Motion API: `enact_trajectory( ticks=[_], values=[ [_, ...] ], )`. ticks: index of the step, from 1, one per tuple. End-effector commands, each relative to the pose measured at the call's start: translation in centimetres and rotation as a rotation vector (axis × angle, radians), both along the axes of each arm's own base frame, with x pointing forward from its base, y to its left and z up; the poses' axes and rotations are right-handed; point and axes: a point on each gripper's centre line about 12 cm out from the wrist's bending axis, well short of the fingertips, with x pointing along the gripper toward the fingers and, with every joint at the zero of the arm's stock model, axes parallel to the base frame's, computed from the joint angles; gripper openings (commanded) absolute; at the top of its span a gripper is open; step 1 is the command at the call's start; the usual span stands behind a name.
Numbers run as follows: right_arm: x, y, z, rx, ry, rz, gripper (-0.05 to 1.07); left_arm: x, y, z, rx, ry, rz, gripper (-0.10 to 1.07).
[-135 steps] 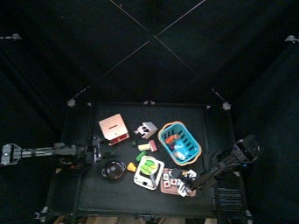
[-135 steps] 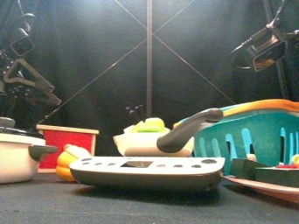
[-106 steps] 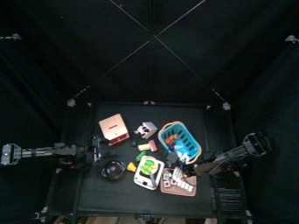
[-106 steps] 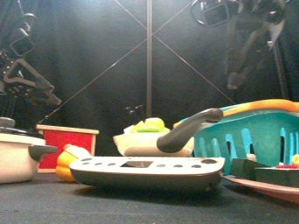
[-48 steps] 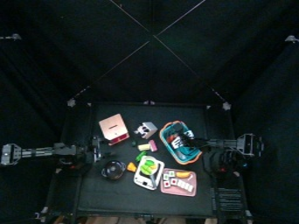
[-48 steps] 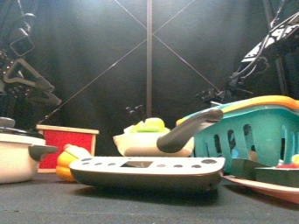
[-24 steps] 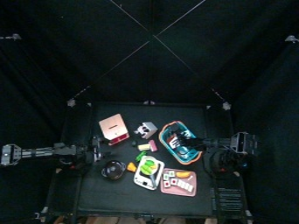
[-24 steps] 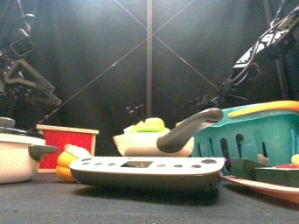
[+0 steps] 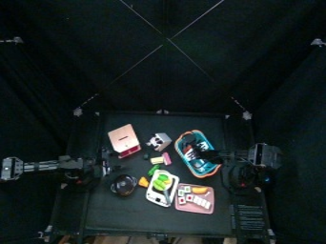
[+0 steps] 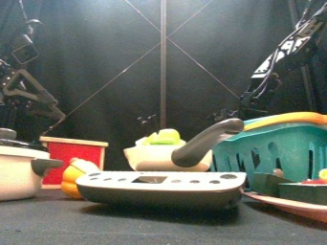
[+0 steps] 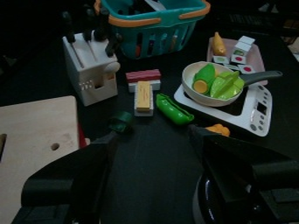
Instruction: Grab eggshell from basket
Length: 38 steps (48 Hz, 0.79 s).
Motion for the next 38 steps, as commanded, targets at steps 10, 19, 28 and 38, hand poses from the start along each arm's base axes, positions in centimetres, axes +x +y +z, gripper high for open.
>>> enact_trajectory(
  ticks=[10, 19, 28, 38],
  values=[
    [0.3, -0.6, 2.4, -0.035, 0.003, -0.052, 0.73, 0.4, 0.1, 0.8, 0.009, -0.021, 0.0, 0.98],
    [0.1, -0.8, 2.1, -0.042, 0.017, -0.05, 0.74, 0.4, 0.1, 0.8, 0.013, -0.02, -0.002, 0.98],
    [-0.4, -0.9, 1.4, -0.035, 0.04, -0.059, 0.73, 0.4, 0.1, 0.8, 0.016, -0.02, -0.003, 0.98],
    [-0.6, -0.9, 1.0, -0.031, 0.056, -0.06, 0.72, 0.4, 0.1, 0.8, 0.016, -0.02, -0.003, 0.98]
  ],
)
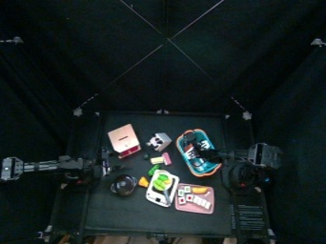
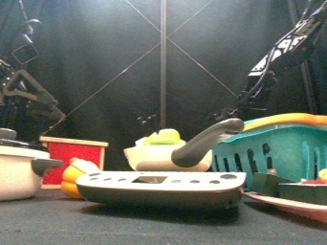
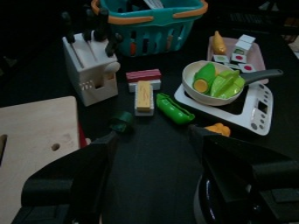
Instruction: Grab eggshell from basket
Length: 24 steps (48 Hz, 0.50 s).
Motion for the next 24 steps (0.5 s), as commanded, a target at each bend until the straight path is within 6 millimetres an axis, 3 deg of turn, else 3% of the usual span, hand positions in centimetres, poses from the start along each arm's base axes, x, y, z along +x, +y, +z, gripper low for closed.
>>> enact_trajectory(
  ticks=[1, 13, 24],
  values=[
    [-0.02, -0.25, 0.46, -0.007, -0.014, -0.007, 0.72, 0.38, 0.08, 0.78, 0.006, -0.019, -0.001, 0.98],
    [-0.02, -0.43, 0.25, -0.018, -0.001, 0.005, 0.61, 0.38, 0.08, 0.78, 0.006, -0.019, -0.001, 0.98],
    [0.07, -0.48, 0.47, -0.018, -0.003, -0.006, 0.59, 0.38, 0.08, 0.78, 0.006, -0.019, -0.001, 0.98]
  ],
)
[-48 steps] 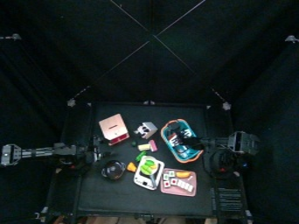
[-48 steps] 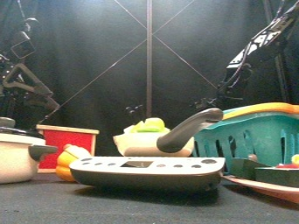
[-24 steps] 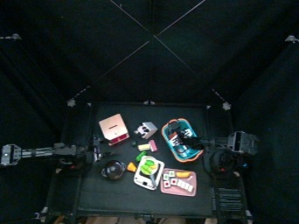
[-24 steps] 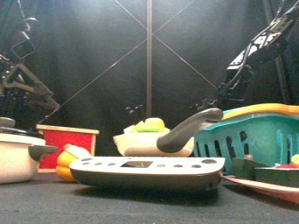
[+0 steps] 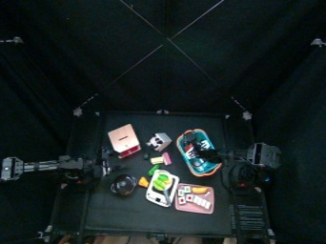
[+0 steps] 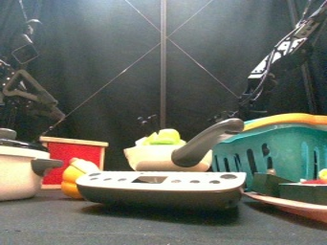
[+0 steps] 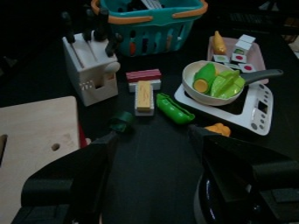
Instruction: Grab eggshell from basket
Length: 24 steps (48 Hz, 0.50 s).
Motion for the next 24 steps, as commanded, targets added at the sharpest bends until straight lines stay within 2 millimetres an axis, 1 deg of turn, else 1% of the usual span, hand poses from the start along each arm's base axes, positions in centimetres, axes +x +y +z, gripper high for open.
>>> enact_trajectory(
  ticks=[1, 13, 24],
  values=[
    [0.4, -0.2, 1.1, -0.011, -0.031, -0.007, 0.59, 0.3, 0.1, 0.7, 0.005, -0.017, 0.0, 0.98],
    [0.9, 0.7, 3.2, -0.031, -0.042, -0.014, 0.59, 0.4, 0.1, 0.7, 0.004, -0.018, -0.001, 0.98],
    [0.8, 1.5, 3.8, -0.023, -0.046, -0.016, 0.59, 0.3, 0.1, 0.7, 0.004, -0.018, 0.0, 0.98]
  ],
)
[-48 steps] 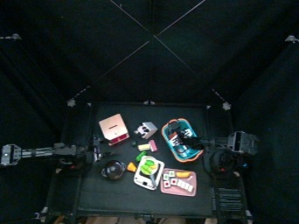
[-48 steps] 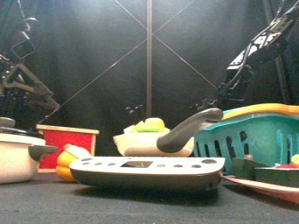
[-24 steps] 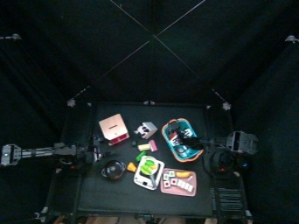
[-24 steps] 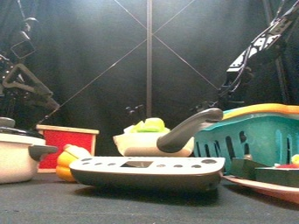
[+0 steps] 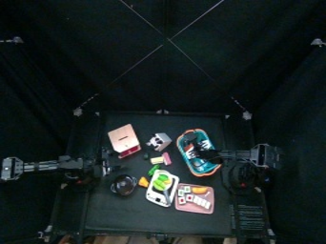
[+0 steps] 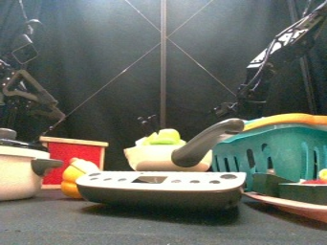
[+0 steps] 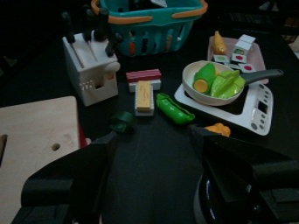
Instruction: Grab eggshell from basket
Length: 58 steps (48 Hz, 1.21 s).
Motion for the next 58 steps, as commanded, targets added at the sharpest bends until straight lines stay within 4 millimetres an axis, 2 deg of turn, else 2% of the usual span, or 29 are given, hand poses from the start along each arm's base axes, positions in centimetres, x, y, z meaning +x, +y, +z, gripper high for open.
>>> enact_trajectory(
  ticks=[1, 10, 23, 58],
  values=[
    [0.3, 0.2, 1.6, -0.004, -0.054, -0.004, 0.59, 0.4, 0.1, 0.8, 0.006, -0.02, -0.001, 0.98],
    [0.0, 0.3, 1.3, 0.002, -0.054, -0.007, 0.63, 0.4, 0.1, 0.8, 0.006, -0.02, -0.001, 0.98],
    [-0.6, -0.2, 0.6, -0.006, -0.025, -0.009, 0.75, 0.3, 0.1, 0.7, 0.008, -0.018, -0.001, 0.98],
    [-1.1, -2.8, -2.0, 0.005, -0.02, -0.02, 0.75, 0.4, 0.1, 0.8, 0.01, -0.019, 0.0, 0.98]
  ],
)
